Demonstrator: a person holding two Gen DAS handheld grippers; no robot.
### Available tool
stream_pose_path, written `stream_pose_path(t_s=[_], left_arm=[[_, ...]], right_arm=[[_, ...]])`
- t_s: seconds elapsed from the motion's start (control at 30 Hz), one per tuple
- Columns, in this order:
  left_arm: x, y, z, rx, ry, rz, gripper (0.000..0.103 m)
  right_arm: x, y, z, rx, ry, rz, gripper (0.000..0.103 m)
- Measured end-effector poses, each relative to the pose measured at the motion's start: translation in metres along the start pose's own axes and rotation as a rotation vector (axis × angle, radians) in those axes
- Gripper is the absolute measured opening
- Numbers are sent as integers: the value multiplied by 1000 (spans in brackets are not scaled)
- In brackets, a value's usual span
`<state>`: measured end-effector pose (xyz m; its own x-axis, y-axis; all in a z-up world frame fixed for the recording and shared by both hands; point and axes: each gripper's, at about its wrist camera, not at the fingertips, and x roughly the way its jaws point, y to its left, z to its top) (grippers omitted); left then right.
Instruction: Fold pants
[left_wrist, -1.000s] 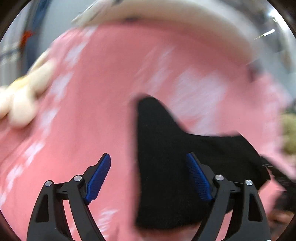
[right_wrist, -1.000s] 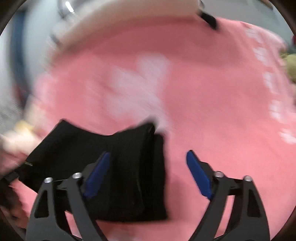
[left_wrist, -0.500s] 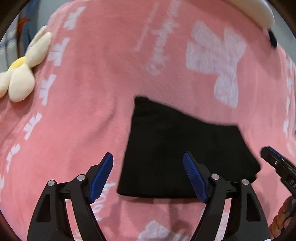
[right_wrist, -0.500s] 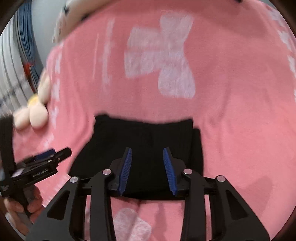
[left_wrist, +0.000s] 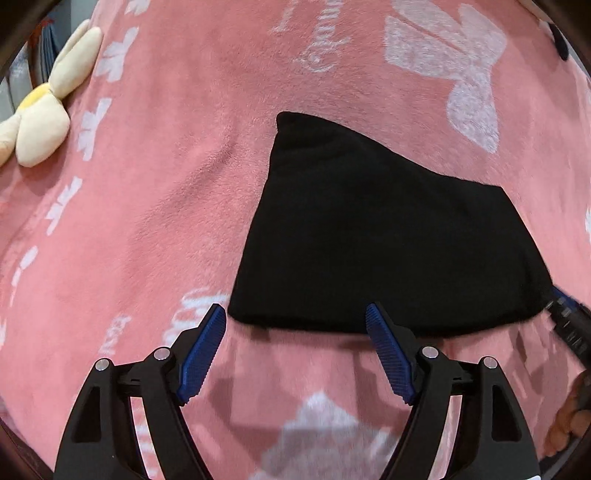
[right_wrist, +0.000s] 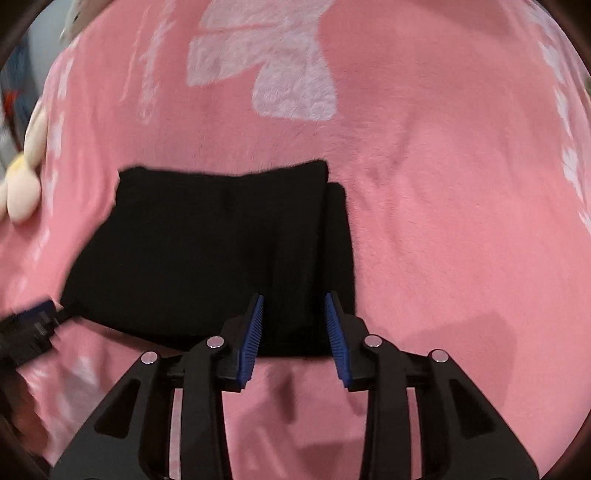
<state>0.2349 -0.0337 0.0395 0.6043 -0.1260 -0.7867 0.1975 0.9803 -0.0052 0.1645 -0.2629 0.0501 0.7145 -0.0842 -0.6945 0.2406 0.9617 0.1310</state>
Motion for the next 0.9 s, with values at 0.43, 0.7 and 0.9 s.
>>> stream_pose_path(t_s=[0.43,0.7,0.9], left_arm=[[-51,-9,-65,49,33,-13,76],[-69,3,-110,22,37,6,76],[-72,16,-158,58,-18,22,81]], right_arm=[[-83,1,-90,7,-25,-70,37],[-114,10,-144,-24,-95,-105,60],[-119,11,-169,-55,-144,-130,75]])
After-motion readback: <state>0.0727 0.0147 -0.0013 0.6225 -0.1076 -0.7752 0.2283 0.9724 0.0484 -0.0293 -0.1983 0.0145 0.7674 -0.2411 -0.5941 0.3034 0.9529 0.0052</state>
